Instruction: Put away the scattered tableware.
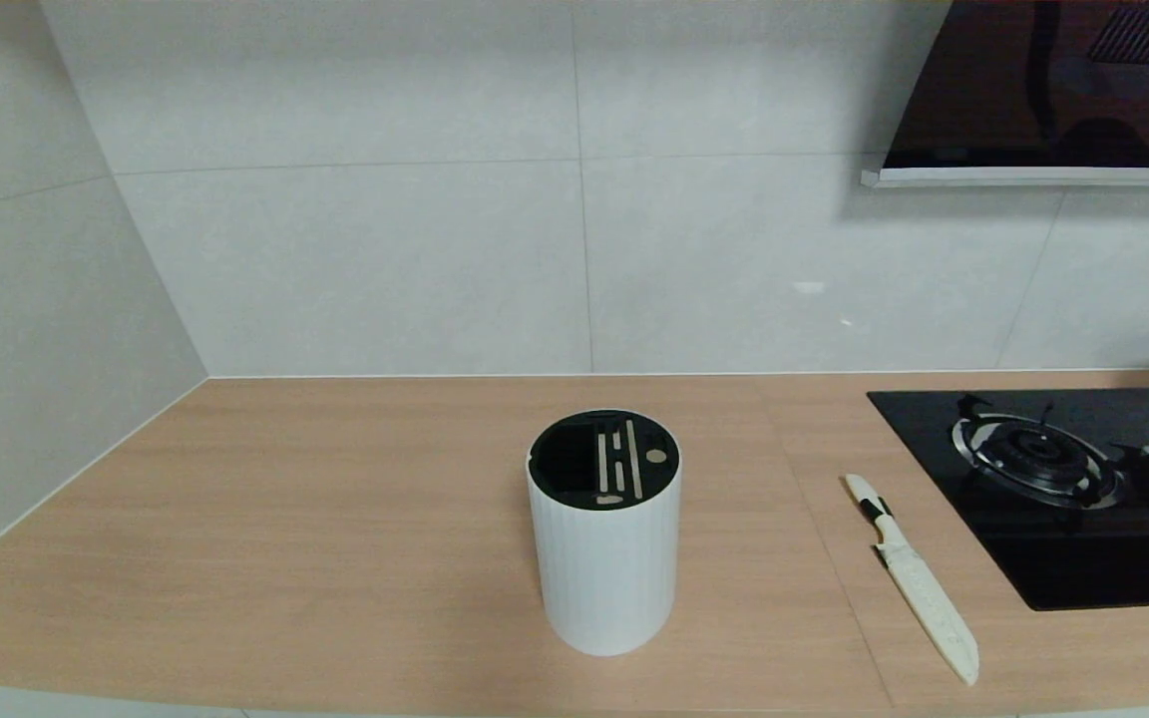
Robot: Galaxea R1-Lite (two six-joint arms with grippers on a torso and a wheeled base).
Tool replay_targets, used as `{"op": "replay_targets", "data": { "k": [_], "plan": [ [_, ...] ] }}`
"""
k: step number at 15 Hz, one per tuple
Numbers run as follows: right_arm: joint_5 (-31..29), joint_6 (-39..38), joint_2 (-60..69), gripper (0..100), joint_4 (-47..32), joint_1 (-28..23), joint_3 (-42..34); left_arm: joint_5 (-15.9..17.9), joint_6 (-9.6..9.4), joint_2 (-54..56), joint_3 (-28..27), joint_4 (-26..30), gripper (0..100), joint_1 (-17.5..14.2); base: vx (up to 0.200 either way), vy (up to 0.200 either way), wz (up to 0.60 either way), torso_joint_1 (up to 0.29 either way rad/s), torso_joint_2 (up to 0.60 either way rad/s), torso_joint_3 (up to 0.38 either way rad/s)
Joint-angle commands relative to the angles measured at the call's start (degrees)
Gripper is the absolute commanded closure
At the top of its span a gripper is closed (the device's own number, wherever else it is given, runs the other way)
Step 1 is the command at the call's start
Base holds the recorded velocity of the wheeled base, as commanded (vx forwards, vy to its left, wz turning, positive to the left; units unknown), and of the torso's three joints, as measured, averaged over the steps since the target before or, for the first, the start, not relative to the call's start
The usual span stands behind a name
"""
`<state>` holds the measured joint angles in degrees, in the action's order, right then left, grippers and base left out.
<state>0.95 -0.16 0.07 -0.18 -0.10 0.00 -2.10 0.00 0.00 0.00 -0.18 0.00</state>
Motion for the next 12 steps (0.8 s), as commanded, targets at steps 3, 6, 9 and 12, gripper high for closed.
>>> {"op": "replay_targets", "data": {
  "k": [3, 6, 9, 12],
  "plan": [
    [0.0, 0.0, -0.1, 0, 0.0, -0.1, 0.0, 0.0, 0.0, 0.0, 0.0, 0.0, 0, 0.0, 0.0, 0.0, 0.0, 0.115, -0.25, -0.129],
    [0.0, 0.0, -0.1, 0, 0.0, 0.0, 0.0, 0.0, 0.0, 0.0, 0.0, 0.0, 0, 0.0, 0.0, 0.0, 0.0, 0.0, 0.0, 0.0],
    [0.1, 0.2, -0.1, 0, 0.0, -0.1, 0.0, 0.0, 0.0, 0.0, 0.0, 0.0, 0, 0.0, 0.0, 0.0, 0.0, 0.0, 0.0, 0.0],
    [-0.1, 0.0, -0.1, 0, 0.0, -0.1, 0.0, 0.0, 0.0, 0.0, 0.0, 0.0, 0, 0.0, 0.0, 0.0, 0.0, 0.0, 0.0, 0.0]
  ]
}}
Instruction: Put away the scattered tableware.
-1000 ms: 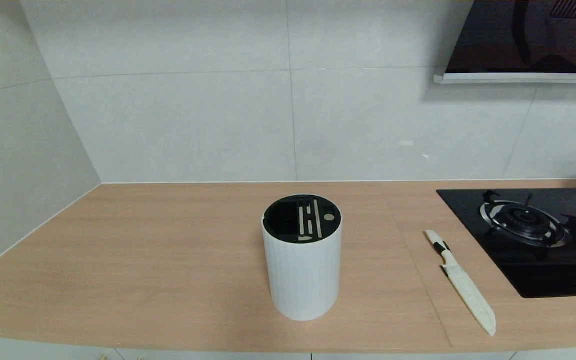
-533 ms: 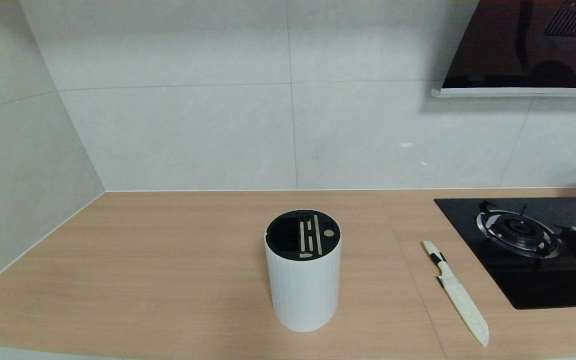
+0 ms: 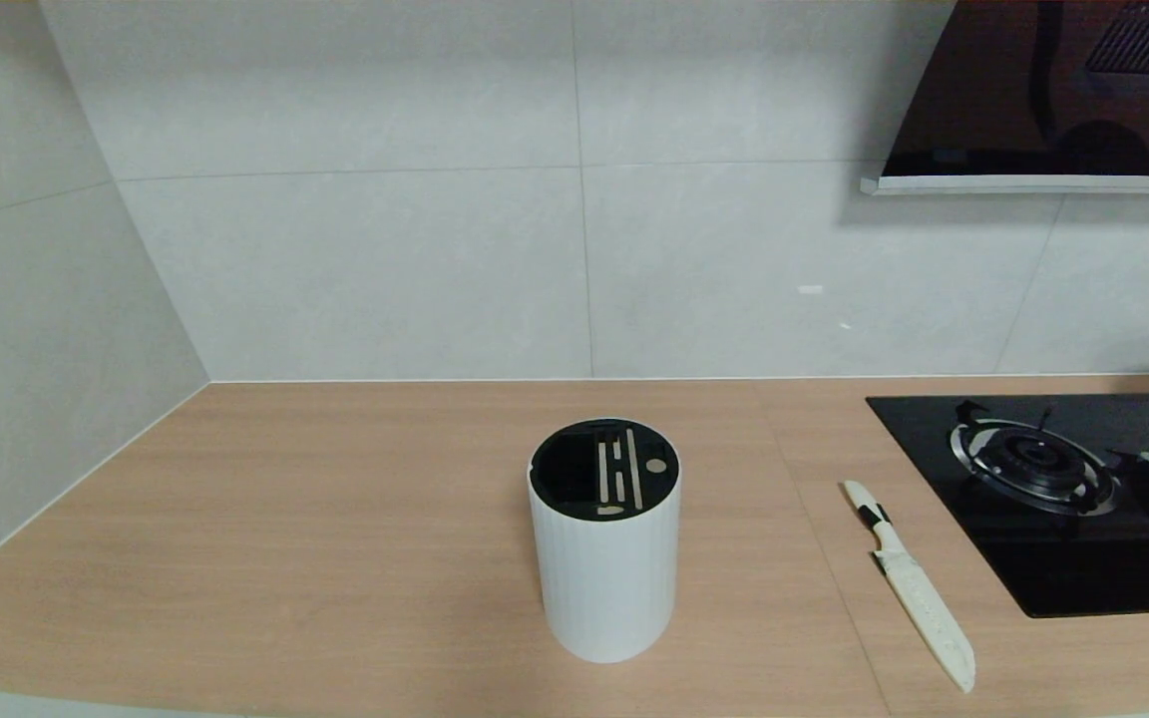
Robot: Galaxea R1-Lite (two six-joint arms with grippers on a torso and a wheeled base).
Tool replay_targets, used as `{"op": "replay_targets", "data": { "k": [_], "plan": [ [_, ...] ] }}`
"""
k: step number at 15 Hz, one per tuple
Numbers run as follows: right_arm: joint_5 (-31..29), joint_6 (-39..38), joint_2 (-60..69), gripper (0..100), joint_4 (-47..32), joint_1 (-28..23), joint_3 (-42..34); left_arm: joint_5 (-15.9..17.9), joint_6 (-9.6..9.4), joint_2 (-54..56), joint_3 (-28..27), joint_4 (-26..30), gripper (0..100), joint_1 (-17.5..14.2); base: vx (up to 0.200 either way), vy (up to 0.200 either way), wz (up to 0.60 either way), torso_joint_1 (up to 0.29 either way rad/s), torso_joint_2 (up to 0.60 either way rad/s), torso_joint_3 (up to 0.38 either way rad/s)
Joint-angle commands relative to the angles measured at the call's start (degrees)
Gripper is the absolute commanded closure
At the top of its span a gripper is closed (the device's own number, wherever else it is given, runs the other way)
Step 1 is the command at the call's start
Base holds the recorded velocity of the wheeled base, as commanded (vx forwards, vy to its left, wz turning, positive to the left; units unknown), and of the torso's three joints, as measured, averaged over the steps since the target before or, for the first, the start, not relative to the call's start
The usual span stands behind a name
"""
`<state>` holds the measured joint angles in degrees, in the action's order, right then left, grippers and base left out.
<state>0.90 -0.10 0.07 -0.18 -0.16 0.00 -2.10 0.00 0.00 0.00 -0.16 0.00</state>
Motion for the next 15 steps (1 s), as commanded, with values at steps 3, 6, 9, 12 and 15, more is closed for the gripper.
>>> {"op": "replay_targets", "data": {
  "k": [3, 6, 9, 12, 15],
  "plan": [
    [-0.1, 0.4, -0.1, 0, 0.1, 0.1, 0.0, 0.0, 0.0, 0.0, 0.0, 0.0, 0, 0.0, 0.0, 0.0, 0.0, 0.0, 0.0, 0.0],
    [1.3, -1.8, -0.5, 0, 2.2, 0.1, 6.6, 0.0, 0.0, 0.0, 0.0, 0.0, 0, 0.0, 0.0, 0.0, 0.0, 0.0, 0.0, 0.0],
    [8.2, -1.8, -9.6, 0, 2.1, 0.5, 9.7, 0.0, 0.0, 0.0, 0.0, 0.0, 0, 0.0, 0.0, 0.0, 0.0, 0.0, 0.0, 0.0],
    [8.4, -1.9, -27.1, 0, 2.7, 0.8, 14.7, 0.0, 0.0, 0.0, 0.0, 0.0, 0, 0.0, 0.0, 0.0, 0.0, 0.0, 0.0, 0.0],
    [8.3, -1.7, -46.5, 0, 6.7, 4.4, 21.6, 0.0, 0.0, 0.0, 0.0, 0.0, 0, 0.0, 0.0, 0.0, 0.0, 0.0, 0.0, 0.0]
  ]
}}
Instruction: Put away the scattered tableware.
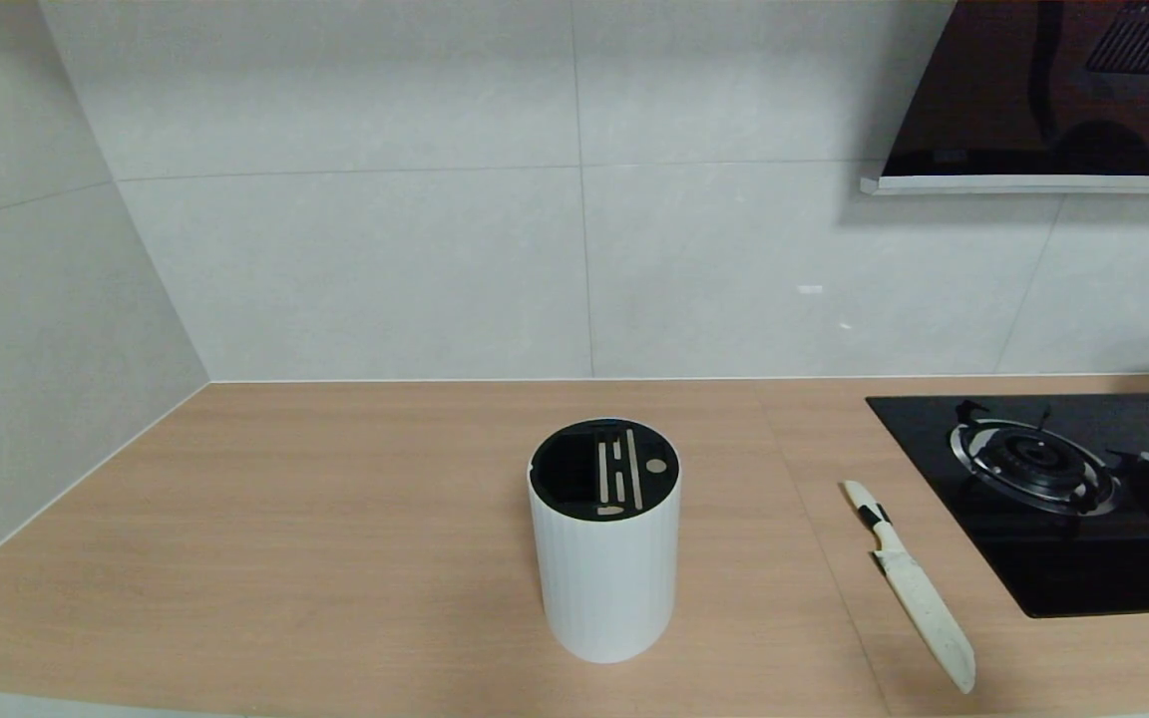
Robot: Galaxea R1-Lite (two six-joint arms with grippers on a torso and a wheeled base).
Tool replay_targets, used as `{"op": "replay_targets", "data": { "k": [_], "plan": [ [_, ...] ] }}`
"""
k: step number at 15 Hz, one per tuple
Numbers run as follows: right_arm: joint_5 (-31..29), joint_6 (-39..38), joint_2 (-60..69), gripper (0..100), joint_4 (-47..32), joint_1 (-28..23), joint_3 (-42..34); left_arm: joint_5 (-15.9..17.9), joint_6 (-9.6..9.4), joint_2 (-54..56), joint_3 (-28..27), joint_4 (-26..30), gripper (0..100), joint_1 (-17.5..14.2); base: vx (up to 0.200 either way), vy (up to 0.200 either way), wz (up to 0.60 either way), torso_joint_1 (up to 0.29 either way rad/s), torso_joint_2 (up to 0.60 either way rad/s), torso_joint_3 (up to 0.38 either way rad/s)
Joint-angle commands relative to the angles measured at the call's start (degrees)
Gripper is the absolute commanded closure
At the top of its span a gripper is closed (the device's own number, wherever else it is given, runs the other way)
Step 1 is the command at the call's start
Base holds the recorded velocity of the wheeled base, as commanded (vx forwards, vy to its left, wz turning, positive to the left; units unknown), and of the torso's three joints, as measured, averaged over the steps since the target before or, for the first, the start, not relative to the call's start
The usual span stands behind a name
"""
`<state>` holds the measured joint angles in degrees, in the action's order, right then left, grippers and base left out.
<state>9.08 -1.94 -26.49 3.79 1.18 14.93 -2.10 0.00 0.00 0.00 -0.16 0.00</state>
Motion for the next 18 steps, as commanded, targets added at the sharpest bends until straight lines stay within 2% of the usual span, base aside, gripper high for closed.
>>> {"op": "replay_targets", "data": {
  "k": [1, 5, 8, 12, 15, 16, 18],
  "plan": [
    [0.1, 0.3, -24.7, 0, 3.9, 4.5, 8.1, 0.0, 0.0, 0.0, 0.0, 0.0, 0, 0.0, 0.0, 0.0, 0.0, 0.0, 0.0, 0.0],
    [-0.4, 0.5, -45.2, 0, 13.3, 5.5, 11.9, 0.0, 0.09, 0.0, 0.0, 0.0, 0, 0.0, 0.0, 0.0, 0.0, 0.0, 0.0, 0.0],
    [-0.7, 0.4, -53.1, 0, 14.1, 5.6, 16.7, 0.0, 0.09, 0.0, 0.0, 0.0, 0, 0.0, 0.0, 0.0, 0.0, 0.0, 0.0, 0.0],
    [-4.7, 0.6, -66.8, 0, 15.9, 6.0, 21.3, 0.0, 0.09, 0.0, 0.0, 0.0, 0, 0.0, 0.0, 0.0, 0.0, 0.0, 0.0, 0.0],
    [-8.3, 0.7, -78.5, 0, 25.2, 8.9, 21.4, 0.0, 0.09, 0.0, 0.0, 0.0, 0, 0.0, 0.0, 0.0, 0.0, 0.0, 0.0, 0.0],
    [-11.1, 0.8, -81.3, 0, 26.9, 9.3, 21.2, 0.0, 0.09, 0.0, 0.0, 0.0, 0, 0.0, 0.0, 0.0, 0.0, 0.0, 0.0, 0.0],
    [-12.3, 0.7, -84.1, 0, 27.1, 9.3, 21.5, 0.0, 0.09, 0.0, 0.0, 0.0, 0, 0.0, 0.0, 0.0, 0.0, 0.0, 0.0, 0.0]
  ]
}}
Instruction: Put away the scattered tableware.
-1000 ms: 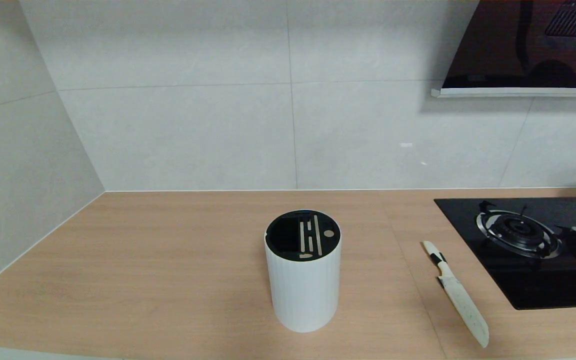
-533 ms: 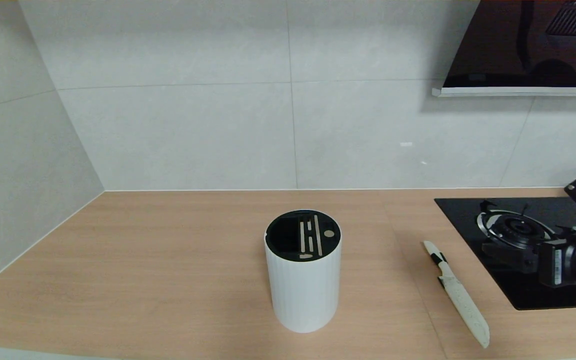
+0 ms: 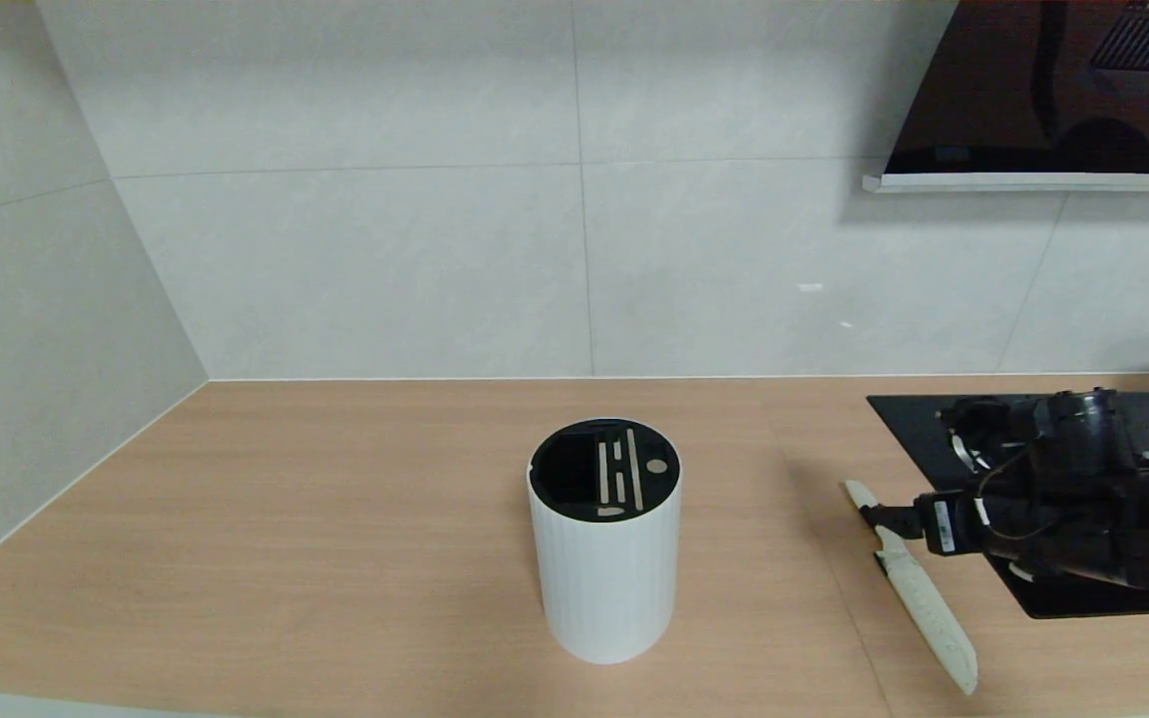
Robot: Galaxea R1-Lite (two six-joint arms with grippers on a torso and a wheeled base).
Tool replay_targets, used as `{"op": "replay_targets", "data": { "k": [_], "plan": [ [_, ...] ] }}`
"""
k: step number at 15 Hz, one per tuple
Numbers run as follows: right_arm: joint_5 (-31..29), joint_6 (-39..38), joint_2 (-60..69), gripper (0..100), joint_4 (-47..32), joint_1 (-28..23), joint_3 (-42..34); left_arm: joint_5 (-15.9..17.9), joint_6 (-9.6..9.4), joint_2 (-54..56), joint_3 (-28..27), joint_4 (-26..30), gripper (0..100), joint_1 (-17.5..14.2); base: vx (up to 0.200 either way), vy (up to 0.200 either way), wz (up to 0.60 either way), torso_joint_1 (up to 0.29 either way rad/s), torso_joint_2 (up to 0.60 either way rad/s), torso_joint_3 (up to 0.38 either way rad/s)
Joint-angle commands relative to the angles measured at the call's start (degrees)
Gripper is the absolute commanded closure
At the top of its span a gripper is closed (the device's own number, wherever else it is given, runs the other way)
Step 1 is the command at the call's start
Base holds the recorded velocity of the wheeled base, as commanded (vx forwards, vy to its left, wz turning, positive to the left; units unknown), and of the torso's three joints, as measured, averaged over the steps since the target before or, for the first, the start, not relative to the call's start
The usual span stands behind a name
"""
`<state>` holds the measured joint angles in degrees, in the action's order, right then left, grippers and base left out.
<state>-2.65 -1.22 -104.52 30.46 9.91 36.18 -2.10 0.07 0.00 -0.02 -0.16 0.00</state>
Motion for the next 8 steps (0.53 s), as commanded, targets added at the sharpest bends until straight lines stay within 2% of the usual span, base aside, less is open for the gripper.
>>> {"op": "replay_targets", "data": {
  "k": [1, 5, 8],
  "plan": [
    [-0.7, 0.1, -7.8, 0, 0.6, 0.5, 0.3, 0.0, 0.01, 0.0, 0.0, 0.0, 0, 0.0, 0.0, 0.0, 0.0, 0.0, 0.0, 0.0],
    [-0.8, 0.1, -13.2, 0, 5.5, -0.7, 0.1, 0.0, 0.01, 0.0, 0.0, 0.0, 0, 0.0, 0.0, 0.0, 0.0, 0.0, 0.0, 0.0],
    [-0.8, 0.2, -15.1, 0, 5.9, -2.0, 0.4, 0.0, 0.01, 0.0, 0.0, 0.0, 0, 0.0, 0.0, 0.0, 0.0, 0.0, 0.0, 0.0]
  ]
}}
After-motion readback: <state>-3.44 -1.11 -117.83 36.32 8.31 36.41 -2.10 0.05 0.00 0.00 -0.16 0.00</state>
